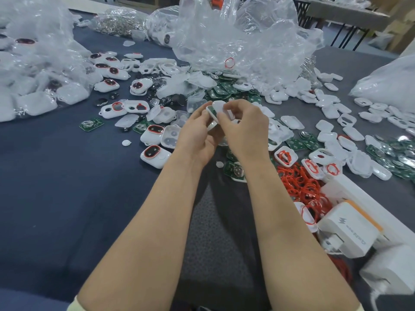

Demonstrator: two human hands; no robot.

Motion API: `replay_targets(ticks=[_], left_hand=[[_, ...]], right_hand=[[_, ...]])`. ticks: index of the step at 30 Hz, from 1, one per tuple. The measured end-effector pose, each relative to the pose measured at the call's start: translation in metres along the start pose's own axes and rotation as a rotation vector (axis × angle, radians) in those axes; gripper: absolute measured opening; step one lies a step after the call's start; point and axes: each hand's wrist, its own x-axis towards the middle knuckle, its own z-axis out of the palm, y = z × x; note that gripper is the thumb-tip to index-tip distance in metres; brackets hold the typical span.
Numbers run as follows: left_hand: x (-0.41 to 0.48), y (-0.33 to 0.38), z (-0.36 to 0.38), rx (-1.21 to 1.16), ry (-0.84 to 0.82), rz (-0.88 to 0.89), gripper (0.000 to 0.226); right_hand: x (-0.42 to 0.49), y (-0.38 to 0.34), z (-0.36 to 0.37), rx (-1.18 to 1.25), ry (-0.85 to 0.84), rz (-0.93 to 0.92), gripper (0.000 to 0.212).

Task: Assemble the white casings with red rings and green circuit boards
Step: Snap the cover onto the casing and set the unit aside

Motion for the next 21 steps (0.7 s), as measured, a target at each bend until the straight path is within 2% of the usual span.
replay_targets(ticks=[10, 14, 21], left_hand=[[0.002, -0.003, 0.000, 0.010, 0.055, 0.023, 0.025], [0.001, -0.002, 0.000, 0.041, 0.059, 0.035, 0.015], [-0.001, 0.001, -0.006, 0.132, 0.072, 0.158, 0.022]], right_hand=[[-0.002, -0.001, 0.004, -0.052, -0.024, -0.047, 0.022], [-0.003, 0.000, 0.008, -0.123, -0.014, -0.057, 0.019], [-0.012, -0.007, 0.023, -0.231, -0.004, -0.156, 0.024]])
